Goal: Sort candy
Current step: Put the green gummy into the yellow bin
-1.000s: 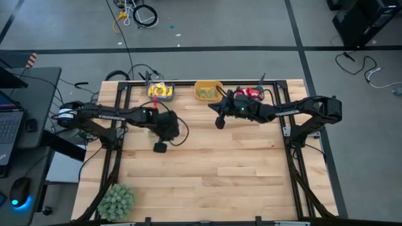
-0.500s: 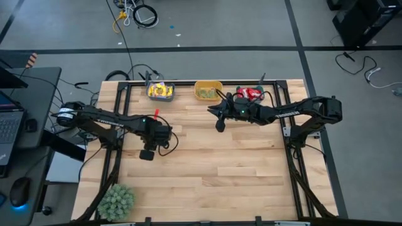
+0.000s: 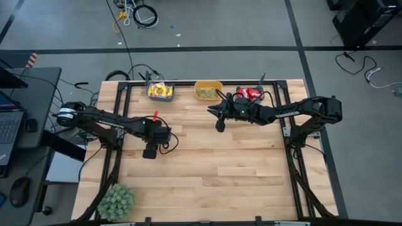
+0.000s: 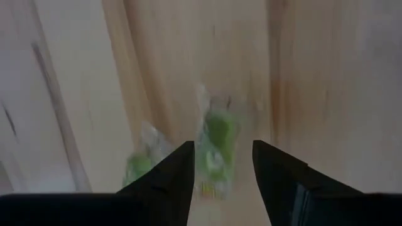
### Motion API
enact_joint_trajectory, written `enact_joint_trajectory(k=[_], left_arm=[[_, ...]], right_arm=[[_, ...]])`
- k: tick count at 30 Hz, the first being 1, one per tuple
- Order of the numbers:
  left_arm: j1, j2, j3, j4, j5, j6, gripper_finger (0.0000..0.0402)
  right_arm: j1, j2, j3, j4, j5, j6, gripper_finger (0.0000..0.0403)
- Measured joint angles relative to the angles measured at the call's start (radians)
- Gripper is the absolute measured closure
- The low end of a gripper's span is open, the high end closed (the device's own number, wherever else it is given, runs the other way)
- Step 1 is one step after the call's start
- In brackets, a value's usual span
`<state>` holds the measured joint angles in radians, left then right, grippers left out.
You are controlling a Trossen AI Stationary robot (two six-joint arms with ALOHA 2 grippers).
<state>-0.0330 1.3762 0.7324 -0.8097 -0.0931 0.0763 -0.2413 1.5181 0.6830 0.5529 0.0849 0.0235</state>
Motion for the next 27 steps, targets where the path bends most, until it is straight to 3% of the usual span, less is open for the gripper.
enact_joint_trajectory(k=[6,15,19,27], left_arm=[[0.000,0.000,-0.060,0.111,0.013,0.002,0.0239],[0.000,0.000,-0.076,0.116,0.011,-0.006,0.0248],[0.000,0.000,-0.076,0.117,0.011,-0.006,0.0284],[0.009,0.000,-0.064,0.121,0.000,-0.011,0.0393]], right_arm=[[0.000,0.000,0.000,-0.001,0.000,0.000,0.0346],[0.000,0.000,0.000,-0.001,0.000,0.000,0.0343],[0.000,0.000,0.000,-0.001,0.000,0.000,0.0343],[0.000,0.000,0.000,-0.001,0.000,0.000,0.0343]])
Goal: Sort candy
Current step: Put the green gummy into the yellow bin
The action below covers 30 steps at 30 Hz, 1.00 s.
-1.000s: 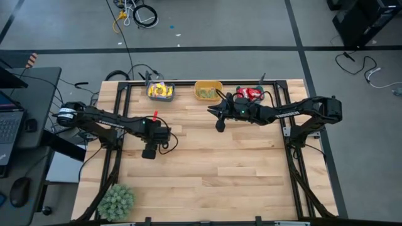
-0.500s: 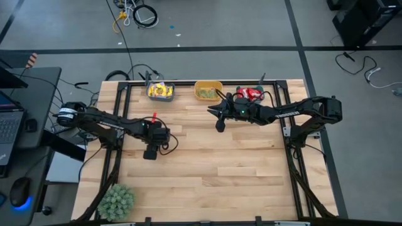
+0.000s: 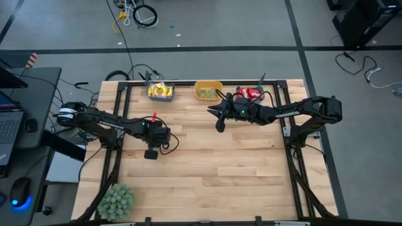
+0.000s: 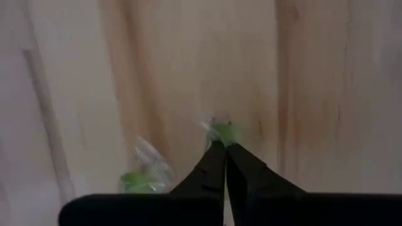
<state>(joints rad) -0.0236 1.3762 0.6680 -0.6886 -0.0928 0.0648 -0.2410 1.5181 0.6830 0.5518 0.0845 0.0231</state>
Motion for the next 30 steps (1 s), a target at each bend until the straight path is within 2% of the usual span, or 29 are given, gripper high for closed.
enact_joint_trajectory(k=[5,12,15,21,30], left_arm=[[0.071,0.001,0.082,0.046,0.000,-0.021,0.0394],[0.204,0.001,0.199,0.225,-0.009,0.290,0.0400],[0.287,0.030,0.272,0.284,-0.015,0.317,0.0400],[0.407,0.163,0.431,0.312,0.016,0.477,0.0401],[0.534,0.469,0.751,0.307,0.131,0.556,0.0401]], right_arm=[[0.000,-0.008,0.000,-0.008,0.000,-0.008,0.0344],[0.000,-0.065,0.000,-0.073,0.007,-0.051,0.0342],[0.000,-0.098,0.000,-0.119,0.024,-0.053,0.0343],[0.000,-0.139,0.000,-0.158,0.027,-0.069,0.0342],[-0.003,-0.148,0.000,-0.167,0.028,-0.079,0.0341]])
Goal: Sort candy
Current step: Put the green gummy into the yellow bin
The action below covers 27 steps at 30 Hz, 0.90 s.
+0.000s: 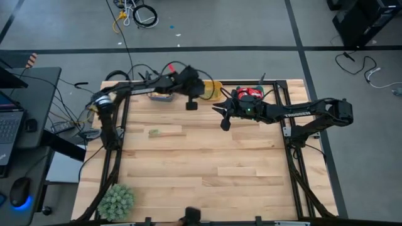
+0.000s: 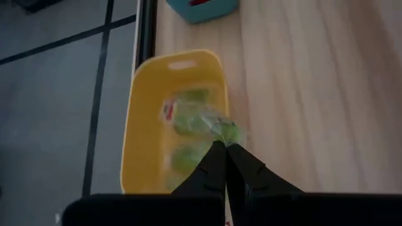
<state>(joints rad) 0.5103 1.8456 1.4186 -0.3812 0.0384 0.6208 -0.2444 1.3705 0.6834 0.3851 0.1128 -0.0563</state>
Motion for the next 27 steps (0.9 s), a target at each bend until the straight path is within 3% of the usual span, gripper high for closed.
enact_joint_trajectory(k=[10,20,27], left_arm=[[0.085,0.244,0.236,-0.014,0.057,-0.004,0.0401],[0.118,0.299,0.262,-0.049,0.083,-0.073,0.0398],[0.118,0.299,0.262,-0.058,0.079,-0.075,0.0357]], right_arm=[[-0.001,0.000,0.000,0.000,0.001,-0.005,0.0341],[-0.001,0.000,0.000,0.000,0.001,-0.007,0.0341],[-0.001,0.000,0.000,0.002,0.001,-0.006,0.0343]])
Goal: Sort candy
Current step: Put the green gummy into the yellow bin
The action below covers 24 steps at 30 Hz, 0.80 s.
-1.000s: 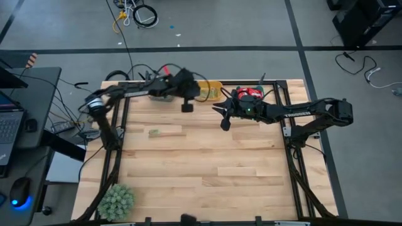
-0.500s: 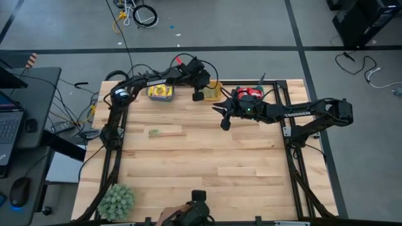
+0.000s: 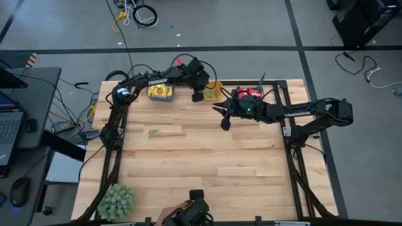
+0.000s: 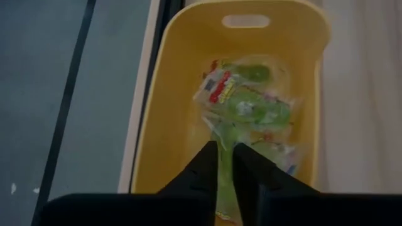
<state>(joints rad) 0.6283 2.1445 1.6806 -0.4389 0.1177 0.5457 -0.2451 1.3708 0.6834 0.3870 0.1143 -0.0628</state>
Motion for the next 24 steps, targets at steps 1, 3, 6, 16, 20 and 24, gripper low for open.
enact_joint_trajectory(k=[1,3,6,16,20,24], left_arm=[[0.000,0.000,0.000,-0.002,0.000,-0.001,0.0349],[-0.001,0.000,0.000,-0.006,-0.002,-0.001,0.0332],[0.000,0.000,0.000,-0.006,-0.008,-0.003,0.0312],[-0.001,-0.005,0.058,-0.072,-0.014,-0.032,0.0285],[-0.001,-0.006,0.078,-0.121,-0.014,-0.036,0.0278],[-0.001,-0.005,0.084,-0.156,-0.014,-0.058,0.0261]], right_arm=[[0.000,0.000,0.000,0.000,0.000,0.000,0.0343],[0.000,0.000,0.000,0.000,0.000,0.000,0.0341],[0.000,0.000,0.000,0.000,0.000,0.000,0.0341],[0.000,0.000,0.000,0.000,0.000,0.000,0.0340],[0.001,0.000,0.000,0.000,0.000,0.000,0.0340],[0.001,0.000,0.000,0.000,-0.001,0.000,0.0338]])
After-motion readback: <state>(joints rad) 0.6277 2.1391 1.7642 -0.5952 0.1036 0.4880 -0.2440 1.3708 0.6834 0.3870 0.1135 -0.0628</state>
